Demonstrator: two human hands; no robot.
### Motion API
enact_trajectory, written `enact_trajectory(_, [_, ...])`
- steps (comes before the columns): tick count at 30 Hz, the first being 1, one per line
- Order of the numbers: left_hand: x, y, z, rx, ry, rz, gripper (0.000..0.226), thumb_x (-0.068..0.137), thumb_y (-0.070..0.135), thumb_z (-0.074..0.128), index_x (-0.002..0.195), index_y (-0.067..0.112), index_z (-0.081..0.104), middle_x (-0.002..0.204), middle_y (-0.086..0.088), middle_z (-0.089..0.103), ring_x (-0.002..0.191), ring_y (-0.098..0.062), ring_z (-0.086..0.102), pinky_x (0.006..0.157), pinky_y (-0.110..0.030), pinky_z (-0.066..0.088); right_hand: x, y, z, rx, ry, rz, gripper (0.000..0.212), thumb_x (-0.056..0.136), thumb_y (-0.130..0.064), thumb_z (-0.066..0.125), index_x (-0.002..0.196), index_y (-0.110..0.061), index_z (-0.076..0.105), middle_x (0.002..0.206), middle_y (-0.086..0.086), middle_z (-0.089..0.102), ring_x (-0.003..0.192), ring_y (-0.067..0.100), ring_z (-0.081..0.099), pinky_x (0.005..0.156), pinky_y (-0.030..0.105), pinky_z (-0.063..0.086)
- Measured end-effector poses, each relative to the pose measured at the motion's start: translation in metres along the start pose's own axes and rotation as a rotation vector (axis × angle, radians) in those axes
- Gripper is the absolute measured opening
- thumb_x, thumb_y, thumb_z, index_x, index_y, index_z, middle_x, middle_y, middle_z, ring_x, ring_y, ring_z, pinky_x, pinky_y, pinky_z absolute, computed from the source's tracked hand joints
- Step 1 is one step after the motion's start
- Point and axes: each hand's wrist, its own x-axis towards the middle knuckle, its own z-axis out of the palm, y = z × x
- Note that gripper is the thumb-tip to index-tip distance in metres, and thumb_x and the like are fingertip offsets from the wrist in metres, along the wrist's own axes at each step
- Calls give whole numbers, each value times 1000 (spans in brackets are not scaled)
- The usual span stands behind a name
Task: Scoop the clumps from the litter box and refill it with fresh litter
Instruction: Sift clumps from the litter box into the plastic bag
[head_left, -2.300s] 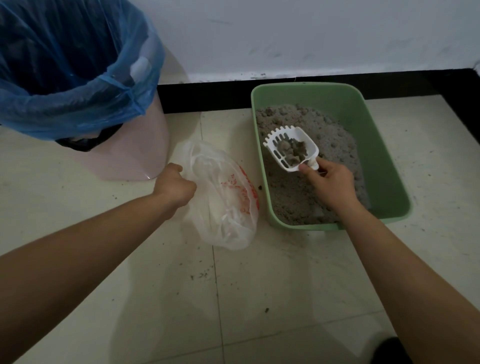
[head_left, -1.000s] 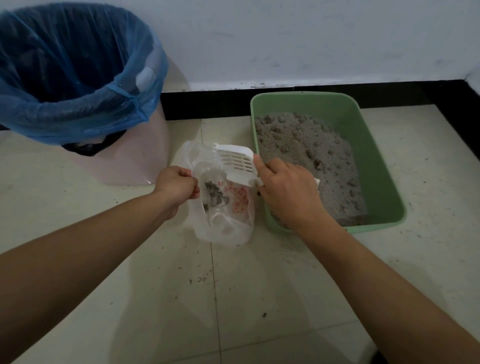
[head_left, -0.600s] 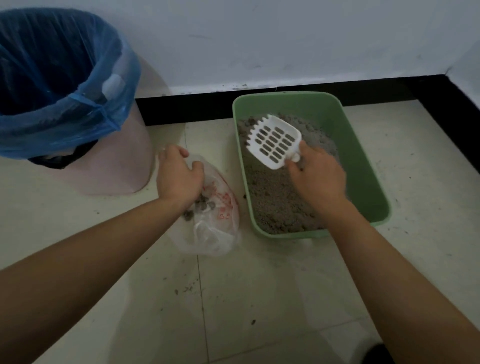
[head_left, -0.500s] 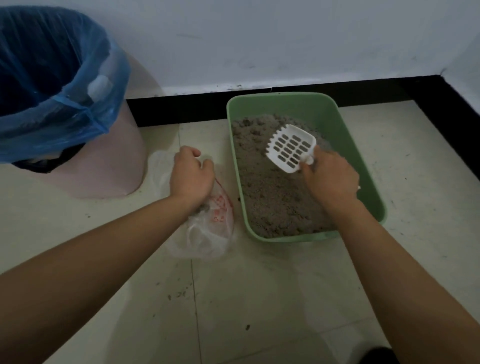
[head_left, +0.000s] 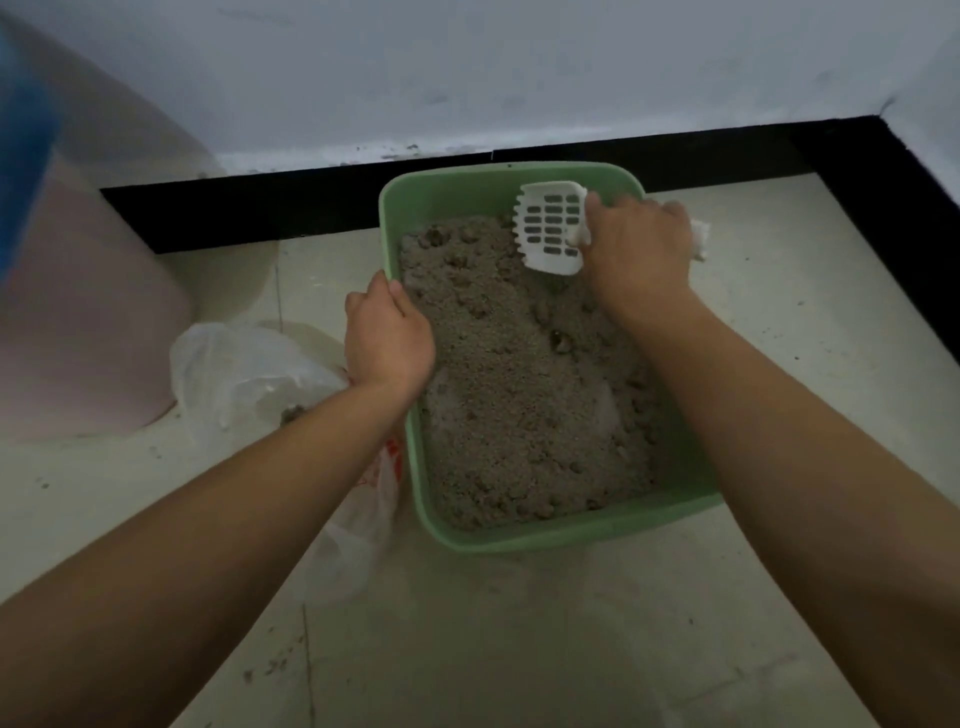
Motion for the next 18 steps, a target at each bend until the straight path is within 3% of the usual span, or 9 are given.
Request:
enact_trajectory(3, [3,-7,5,-41,9,11,39,107,27,25,113,5,56,101,-17,53,71,-19,43,63,-29,31,15,2,19,15,68,-89,50,88,-23,66,134,-16,49,114,12,64,103,30,60,96,44,40])
enact_trajectory(5, [7,-13,7,-91,14,29,37,107,28,26,105,7,56,95,-18,56,71,-21,46,58,-28,29,18,-2,32,34,79,-146,58,90,-25,64,143,-16,43,116,13,63,105,31,59,99,45,39])
enact_trajectory(9, [8,-16,10,-160,0,50,35,107,28,27,103,10,56,91,-15,57,75,-24,51,66,-30,34,18,-11,39,124,91,-206,53,95,-28,54,146,-17,42,117,12,63,104,31,59,99,45,40])
enact_trajectory(12, [8,-16,11,-192,-16,48,38,107,29,26,115,9,57,99,-17,59,89,-30,57,72,-36,44,24,-30,35,246,19,-290,48,98,-33,48,143,-17,46,112,11,63,96,28,60,91,42,45])
enact_trajectory(14, [8,-16,10,-201,-18,52,40,107,29,26,121,8,56,106,-19,61,99,-33,58,84,-42,48,23,-48,39,342,-48,-312,44,99,-35,44,138,-16,50,104,10,62,90,27,61,79,38,47])
enact_trajectory(18, [9,-16,10,-220,-22,58,43,106,32,25,127,10,55,113,-16,61,106,-32,58,95,-49,49,24,-57,57,532,-122,-228,37,99,-35,44,123,-13,62,86,7,60,76,26,58,63,32,43])
